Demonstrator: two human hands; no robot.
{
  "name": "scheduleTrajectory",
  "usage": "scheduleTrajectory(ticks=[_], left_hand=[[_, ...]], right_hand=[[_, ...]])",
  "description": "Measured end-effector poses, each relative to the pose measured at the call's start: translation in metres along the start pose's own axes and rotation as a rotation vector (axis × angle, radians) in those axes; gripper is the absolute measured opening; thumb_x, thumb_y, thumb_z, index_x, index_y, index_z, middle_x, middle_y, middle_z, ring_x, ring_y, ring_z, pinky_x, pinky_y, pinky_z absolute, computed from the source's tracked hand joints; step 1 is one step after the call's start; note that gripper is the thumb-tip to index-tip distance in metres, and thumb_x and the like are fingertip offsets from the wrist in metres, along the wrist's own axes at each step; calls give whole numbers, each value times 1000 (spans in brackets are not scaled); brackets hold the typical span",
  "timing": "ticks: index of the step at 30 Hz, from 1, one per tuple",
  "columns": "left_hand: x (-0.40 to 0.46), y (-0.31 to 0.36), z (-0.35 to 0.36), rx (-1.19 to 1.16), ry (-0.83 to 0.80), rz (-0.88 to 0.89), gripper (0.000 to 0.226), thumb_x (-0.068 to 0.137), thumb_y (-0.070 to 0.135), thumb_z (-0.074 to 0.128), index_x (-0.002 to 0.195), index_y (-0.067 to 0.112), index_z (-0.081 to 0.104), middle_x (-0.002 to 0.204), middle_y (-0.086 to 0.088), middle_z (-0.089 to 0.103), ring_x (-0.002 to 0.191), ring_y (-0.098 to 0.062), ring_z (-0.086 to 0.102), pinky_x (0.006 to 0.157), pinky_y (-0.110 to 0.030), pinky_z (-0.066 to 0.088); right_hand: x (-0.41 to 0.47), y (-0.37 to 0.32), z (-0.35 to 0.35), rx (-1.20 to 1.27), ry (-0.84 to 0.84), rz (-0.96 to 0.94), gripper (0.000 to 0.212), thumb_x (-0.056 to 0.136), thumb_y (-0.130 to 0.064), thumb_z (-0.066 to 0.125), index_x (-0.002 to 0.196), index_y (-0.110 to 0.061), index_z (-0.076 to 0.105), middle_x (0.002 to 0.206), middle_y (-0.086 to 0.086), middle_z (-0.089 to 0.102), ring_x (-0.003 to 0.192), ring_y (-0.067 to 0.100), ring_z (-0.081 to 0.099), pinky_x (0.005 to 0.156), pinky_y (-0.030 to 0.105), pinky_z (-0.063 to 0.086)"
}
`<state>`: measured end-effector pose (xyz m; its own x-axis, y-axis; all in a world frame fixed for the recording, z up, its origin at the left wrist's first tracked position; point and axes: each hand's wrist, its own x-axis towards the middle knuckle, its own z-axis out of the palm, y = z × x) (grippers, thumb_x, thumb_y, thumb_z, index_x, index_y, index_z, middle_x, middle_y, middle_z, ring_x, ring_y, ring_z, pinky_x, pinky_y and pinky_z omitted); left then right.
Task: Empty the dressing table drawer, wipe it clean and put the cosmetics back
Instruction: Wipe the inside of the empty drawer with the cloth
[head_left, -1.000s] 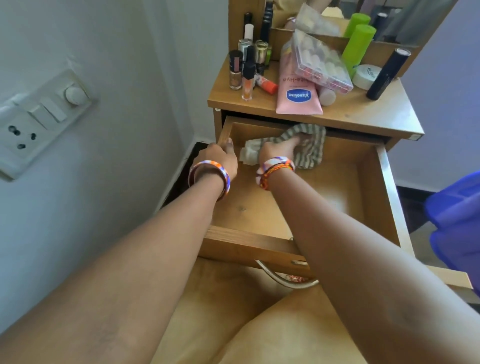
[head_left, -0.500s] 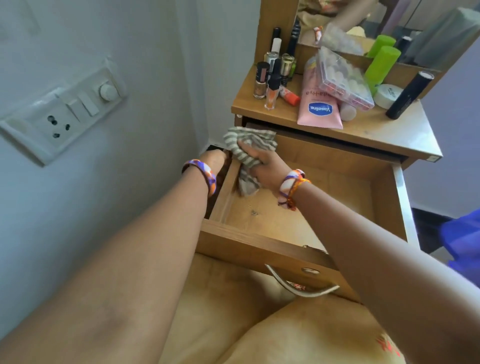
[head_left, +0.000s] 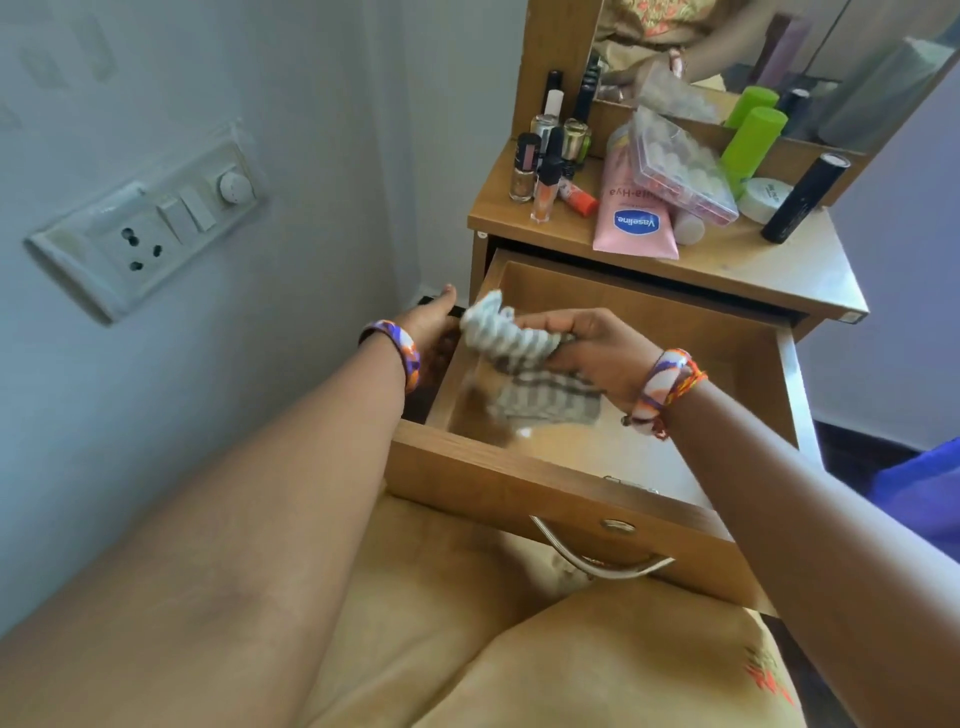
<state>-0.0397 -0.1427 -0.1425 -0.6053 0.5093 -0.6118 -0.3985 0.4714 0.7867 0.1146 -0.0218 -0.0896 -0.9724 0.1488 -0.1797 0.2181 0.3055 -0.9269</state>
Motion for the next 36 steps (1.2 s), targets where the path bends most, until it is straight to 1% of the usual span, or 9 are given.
scheduleTrajectory(ticks=[3, 5, 9, 12, 14, 17, 24, 30, 36], left_hand=[[-1, 1, -3, 94, 58, 21, 43, 97, 47, 38, 101, 13, 65, 67, 5, 60, 61, -8, 53, 50, -18, 47], [-9, 6, 3, 251, 4, 28, 51, 93, 53, 41, 79, 10, 65, 62, 2, 67, 65, -15, 60, 58, -20, 45], [-15, 14, 16, 482, 86, 62, 73, 89, 60, 42, 134, 3, 47, 132, -16, 54, 119, -30, 53, 96, -33, 41], [-15, 20, 24, 624, 140, 84, 65, 96, 51, 37, 139, 2, 41, 142, -16, 46, 128, -31, 47, 103, -34, 37], [-21, 26, 32, 680, 197, 101, 57, 99, 44, 35, 139, 3, 40, 143, -16, 44, 129, -32, 44, 105, -37, 35], [-20, 26, 47, 731, 269, 112, 43, 103, 27, 28, 137, 3, 41, 145, -17, 40, 133, -33, 39, 107, -38, 31], [-9, 11, 57, 703, 403, 160, 41, 100, 26, 31, 131, 4, 45, 135, -19, 49, 125, -36, 47, 103, -43, 39], [-12, 11, 59, 680, 409, 179, 40, 102, 22, 29, 134, 2, 42, 138, -19, 47, 128, -35, 45, 104, -42, 37], [-24, 10, 60, 654, 421, 202, 42, 103, 28, 27, 131, 1, 44, 134, -19, 50, 124, -34, 49, 97, -40, 40]], right_hand=[[0, 0, 26, -91, -115, -21, 45, 90, 7, 48, 130, -13, 51, 128, 12, 57, 112, 23, 57, 102, 39, 46], [-5, 3, 37, -105, -257, -29, 50, 91, 7, 46, 132, -23, 45, 131, 4, 53, 122, 20, 51, 107, 37, 42], [-13, 13, 30, -51, -462, 77, 55, 90, 12, 44, 134, -21, 42, 136, 3, 51, 127, 18, 49, 109, 32, 40], [-17, 18, 10, -128, -500, 150, 48, 90, 10, 47, 113, -29, 61, 114, 9, 67, 101, 32, 64, 87, 41, 54], [-24, 21, -9, -180, -562, 224, 53, 88, 12, 48, 96, -36, 66, 86, -7, 73, 76, 14, 67, 67, 25, 56], [-39, 29, -39, -231, -578, 393, 61, 84, 16, 51, 77, -40, 74, 76, -16, 73, 76, 5, 67, 71, 20, 57], [-60, 14, -61, -894, -727, 663, 34, 84, 8, 57, 95, -25, 57, 68, -12, 56, 62, 0, 49, 51, 5, 38], [-74, 8, -49, -1070, -552, 649, 46, 86, 11, 35, 123, -4, 58, 124, 13, 59, 84, 13, 45, 42, 6, 40], [-63, 7, -40, -739, -342, 465, 47, 85, 10, 36, 99, -23, 65, 103, 0, 59, 85, 13, 56, 68, 20, 49]])
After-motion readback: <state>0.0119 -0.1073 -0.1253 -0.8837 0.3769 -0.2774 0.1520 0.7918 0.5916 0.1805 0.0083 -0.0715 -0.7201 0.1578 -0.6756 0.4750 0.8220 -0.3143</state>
